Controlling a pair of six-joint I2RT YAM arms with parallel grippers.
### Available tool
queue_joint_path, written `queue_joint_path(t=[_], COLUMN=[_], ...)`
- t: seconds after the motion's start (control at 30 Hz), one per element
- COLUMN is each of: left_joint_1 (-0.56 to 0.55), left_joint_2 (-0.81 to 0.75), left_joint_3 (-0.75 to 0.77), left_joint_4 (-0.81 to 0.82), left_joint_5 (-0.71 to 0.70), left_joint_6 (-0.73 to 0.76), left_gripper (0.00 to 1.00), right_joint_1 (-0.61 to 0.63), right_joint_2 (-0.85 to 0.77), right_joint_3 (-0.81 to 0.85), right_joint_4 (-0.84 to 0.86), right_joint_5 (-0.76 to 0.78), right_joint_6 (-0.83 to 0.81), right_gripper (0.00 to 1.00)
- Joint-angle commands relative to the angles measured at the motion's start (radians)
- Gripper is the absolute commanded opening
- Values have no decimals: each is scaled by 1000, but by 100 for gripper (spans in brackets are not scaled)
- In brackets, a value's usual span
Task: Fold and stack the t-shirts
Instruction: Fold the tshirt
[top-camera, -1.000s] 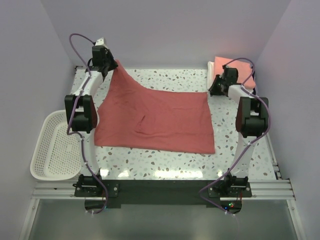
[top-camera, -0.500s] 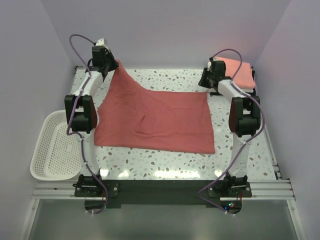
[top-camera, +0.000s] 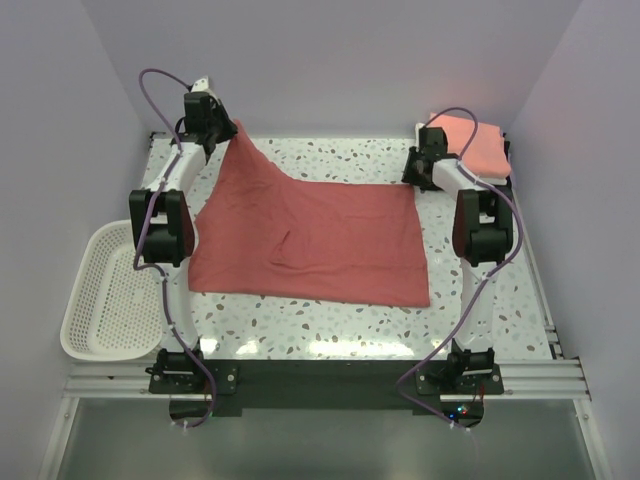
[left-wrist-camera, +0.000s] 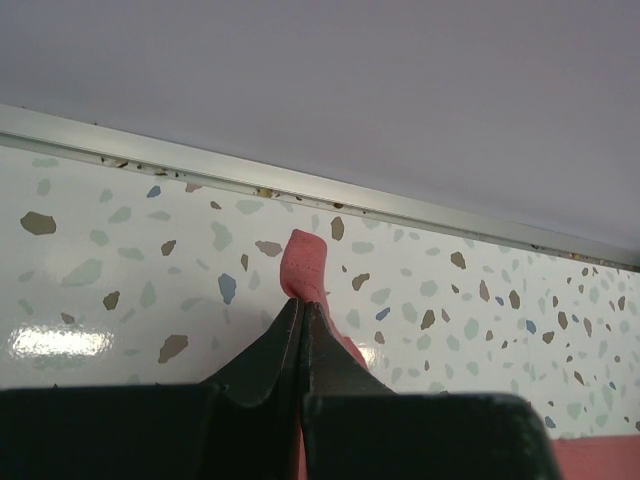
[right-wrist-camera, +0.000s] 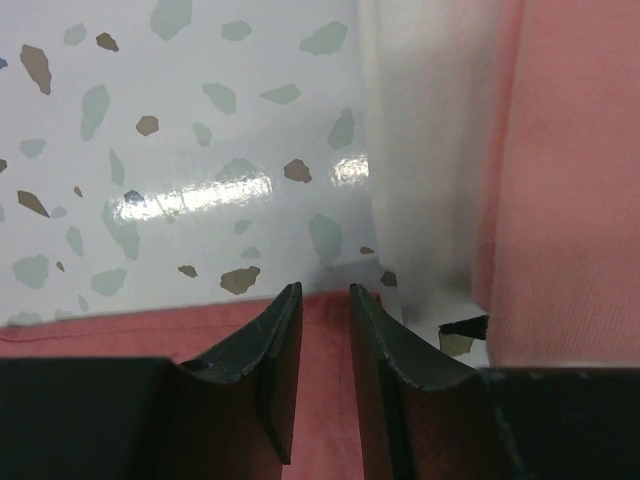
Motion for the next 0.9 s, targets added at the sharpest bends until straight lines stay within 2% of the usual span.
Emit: queue_joint_path(t=[0.0,0.43,0.63,0.77,0.8,0.87], left_joint_1=[12,12,12,12,12,12], left_joint_2=[-34,-25,-25,-28,-26,-31], left_joint_3=[-2,-5,-5,-5,-5,-5], left_joint_4=[49,47,47,47,47,49], left_joint_5=[18,25,26,28,29,29], left_joint_6=[-2,-10,-8,-10,-8,-7], left_gripper=[0,0,0,0,0,0], right_joint_1=[-1,16,24,24,24,25], right_joint_2=[-18,15,40,49,49,48], right_joint_3=[8,40,71,91,91,91], right_joint_4=[-16,-49,-71,-94,-97,-100], right_joint_5=[62,88,87,99,105,116], right_joint_6=[-5,-22,-25,-28,-28,-27], right_gripper=[31,38,37,28,22,17])
